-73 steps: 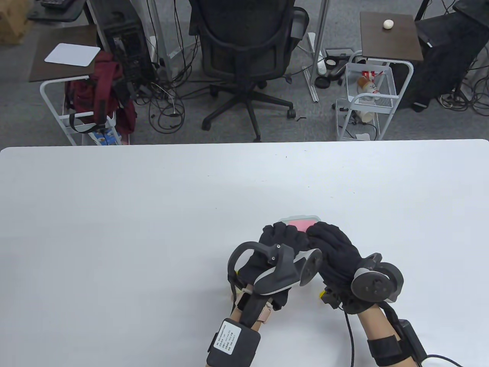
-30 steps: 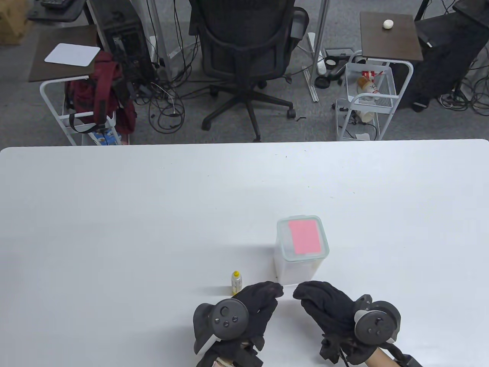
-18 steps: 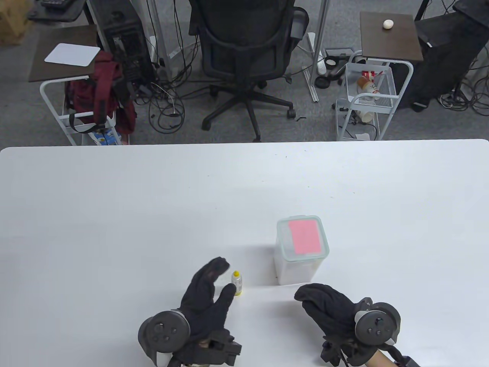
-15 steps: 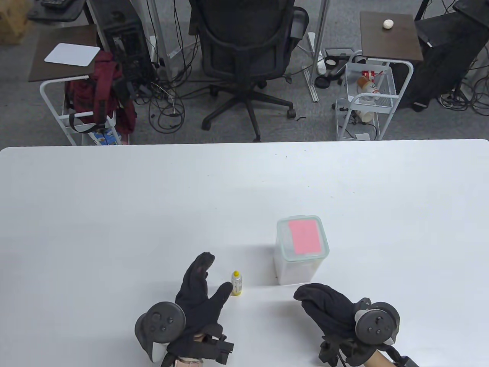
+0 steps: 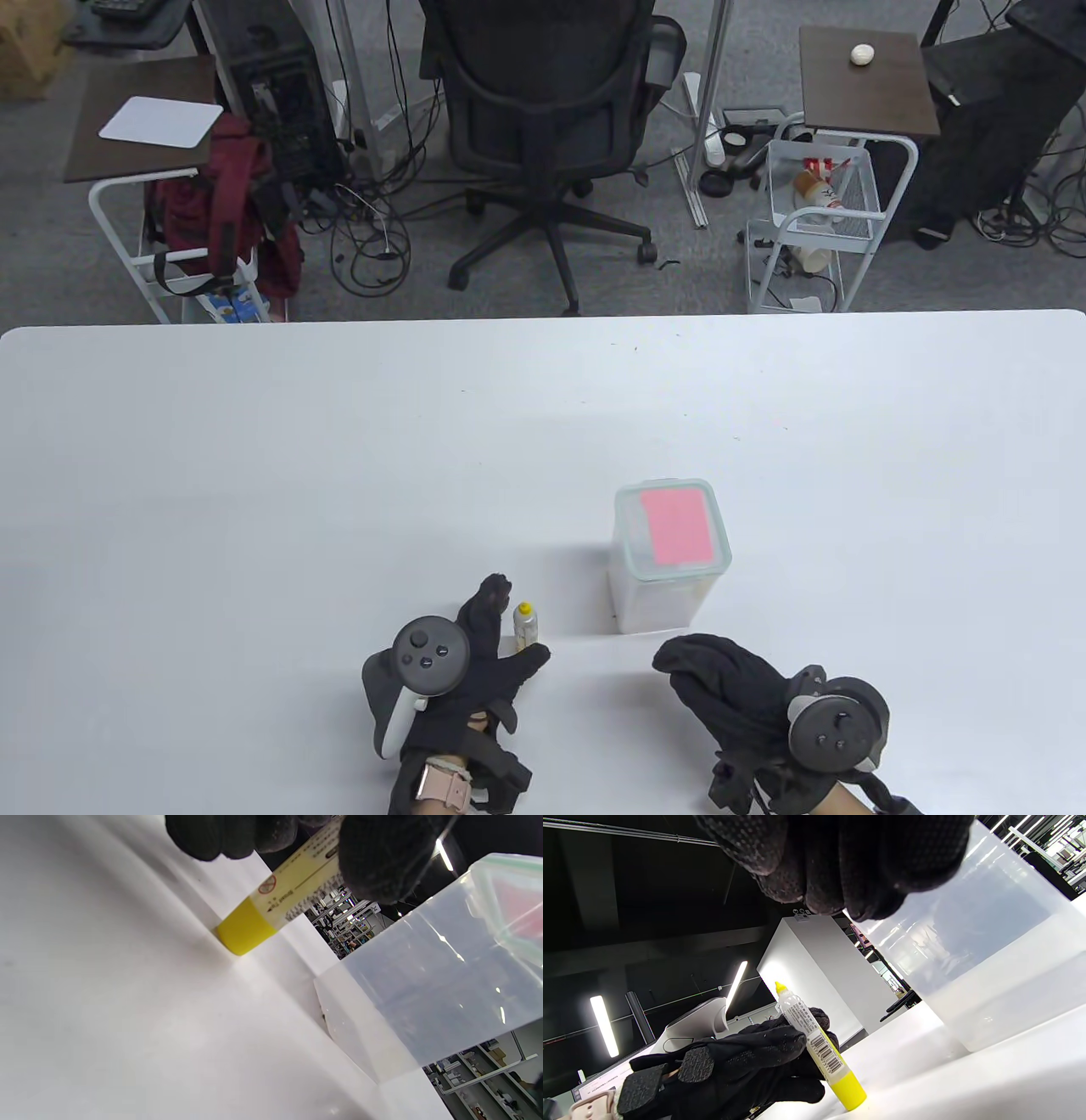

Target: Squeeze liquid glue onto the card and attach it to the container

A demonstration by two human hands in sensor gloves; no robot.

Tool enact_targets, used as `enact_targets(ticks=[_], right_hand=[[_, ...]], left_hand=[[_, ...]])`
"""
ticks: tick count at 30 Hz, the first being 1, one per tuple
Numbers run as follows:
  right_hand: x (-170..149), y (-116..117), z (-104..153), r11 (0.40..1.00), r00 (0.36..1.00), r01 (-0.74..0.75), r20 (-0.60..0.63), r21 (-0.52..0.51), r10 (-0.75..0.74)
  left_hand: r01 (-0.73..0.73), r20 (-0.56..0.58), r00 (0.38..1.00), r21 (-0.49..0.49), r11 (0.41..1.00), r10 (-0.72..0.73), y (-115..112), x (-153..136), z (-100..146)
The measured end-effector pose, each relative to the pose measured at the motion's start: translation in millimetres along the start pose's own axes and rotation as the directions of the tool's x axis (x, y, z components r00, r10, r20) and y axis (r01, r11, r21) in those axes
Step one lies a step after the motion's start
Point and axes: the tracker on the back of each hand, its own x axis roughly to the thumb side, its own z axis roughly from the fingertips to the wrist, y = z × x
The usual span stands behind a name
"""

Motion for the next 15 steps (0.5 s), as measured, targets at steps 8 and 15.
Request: enact_targets(ticks=[8, 15], right_hand=[[-1, 2, -2, 1.000, 1.000, -0.004, -0.001, 0.008, 0.004], [-5, -20, -5, 0.997, 0.993, -0.069, -0.096, -0.020, 0.066]], left_hand=[[0.008, -0.021, 1.000, -0.034, 0.999, -0.008, -7, -1, -6], [-0.119, 0.080, 0.990, -0.013, 0.993, 0.119, 0, 6, 3]])
